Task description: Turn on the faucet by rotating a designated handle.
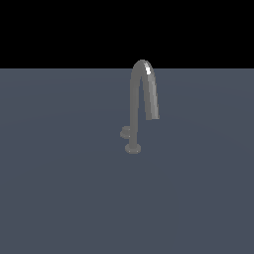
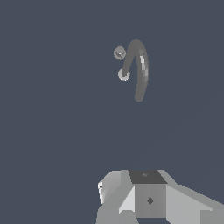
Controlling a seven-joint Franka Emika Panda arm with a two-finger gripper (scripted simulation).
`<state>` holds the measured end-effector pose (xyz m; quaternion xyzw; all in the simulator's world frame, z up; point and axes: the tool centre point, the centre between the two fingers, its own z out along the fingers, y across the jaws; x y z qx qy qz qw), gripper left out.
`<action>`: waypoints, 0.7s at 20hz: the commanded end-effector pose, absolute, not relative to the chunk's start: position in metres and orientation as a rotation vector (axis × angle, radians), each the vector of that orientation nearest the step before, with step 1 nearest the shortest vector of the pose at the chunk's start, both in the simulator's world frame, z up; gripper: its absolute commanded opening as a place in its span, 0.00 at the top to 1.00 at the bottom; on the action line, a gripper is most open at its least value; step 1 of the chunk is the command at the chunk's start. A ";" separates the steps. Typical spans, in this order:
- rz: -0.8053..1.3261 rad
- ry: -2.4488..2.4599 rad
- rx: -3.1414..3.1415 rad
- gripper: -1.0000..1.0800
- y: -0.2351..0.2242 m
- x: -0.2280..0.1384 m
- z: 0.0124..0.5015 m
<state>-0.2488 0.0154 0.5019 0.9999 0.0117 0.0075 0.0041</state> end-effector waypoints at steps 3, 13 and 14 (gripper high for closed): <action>-0.143 0.023 3.152 0.62 0.013 -0.220 0.429; -0.383 0.480 2.930 0.47 0.019 -0.201 0.280; -0.363 0.442 2.930 0.34 0.026 -0.192 0.272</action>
